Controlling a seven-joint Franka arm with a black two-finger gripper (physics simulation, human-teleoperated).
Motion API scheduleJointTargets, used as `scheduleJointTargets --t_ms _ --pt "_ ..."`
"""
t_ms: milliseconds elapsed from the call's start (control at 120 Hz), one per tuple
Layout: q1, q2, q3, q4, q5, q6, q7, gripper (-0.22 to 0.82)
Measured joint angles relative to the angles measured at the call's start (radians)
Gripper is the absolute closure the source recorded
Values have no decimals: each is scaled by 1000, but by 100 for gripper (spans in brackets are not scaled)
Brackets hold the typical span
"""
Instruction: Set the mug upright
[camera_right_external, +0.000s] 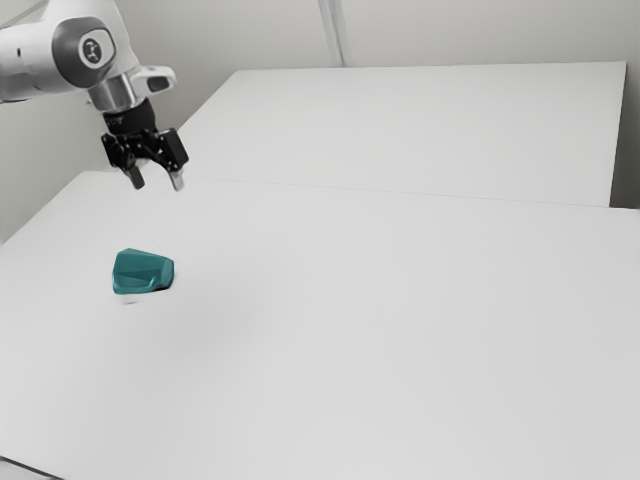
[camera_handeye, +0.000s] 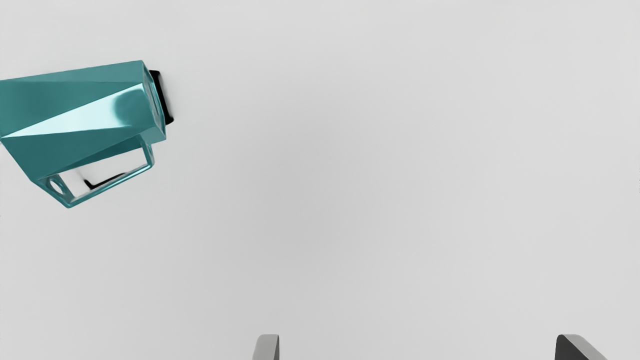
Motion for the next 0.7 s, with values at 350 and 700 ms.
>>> scheduleJointTargets --t_ms 350,700 --pt "28 -49 74 -232 -27 283 58 0" --pt "302 -20 55 -385 -252 636 105 0"
